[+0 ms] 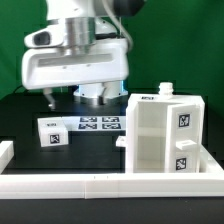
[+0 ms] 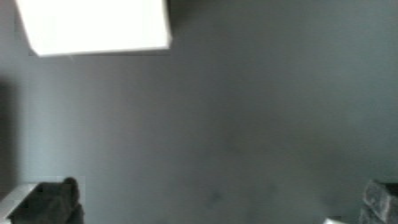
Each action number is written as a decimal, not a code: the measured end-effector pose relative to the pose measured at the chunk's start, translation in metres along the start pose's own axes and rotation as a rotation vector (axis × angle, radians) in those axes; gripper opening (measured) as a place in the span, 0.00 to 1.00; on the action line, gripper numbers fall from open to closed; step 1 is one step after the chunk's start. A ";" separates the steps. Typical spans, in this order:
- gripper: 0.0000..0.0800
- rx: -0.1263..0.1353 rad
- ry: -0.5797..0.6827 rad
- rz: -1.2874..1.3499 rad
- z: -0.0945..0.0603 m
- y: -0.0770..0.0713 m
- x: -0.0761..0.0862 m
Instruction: Assemble cabinet
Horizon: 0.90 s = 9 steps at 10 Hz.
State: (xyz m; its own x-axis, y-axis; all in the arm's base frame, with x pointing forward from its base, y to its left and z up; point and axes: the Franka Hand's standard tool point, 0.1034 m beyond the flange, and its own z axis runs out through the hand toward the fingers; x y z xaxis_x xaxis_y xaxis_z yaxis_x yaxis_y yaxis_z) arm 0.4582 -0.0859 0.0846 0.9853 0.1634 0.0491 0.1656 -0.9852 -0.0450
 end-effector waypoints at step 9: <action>1.00 -0.021 -0.008 -0.194 0.018 0.038 -0.043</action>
Offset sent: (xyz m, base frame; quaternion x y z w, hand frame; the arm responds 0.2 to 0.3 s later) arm 0.0000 0.0000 0.0000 0.0000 0.0000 0.0000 1.0000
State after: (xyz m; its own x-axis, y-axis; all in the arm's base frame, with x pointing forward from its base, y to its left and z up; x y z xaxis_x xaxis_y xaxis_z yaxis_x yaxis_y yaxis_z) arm 0.4232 -0.1294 0.0624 0.9353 0.3507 0.0465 0.3517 -0.9360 -0.0149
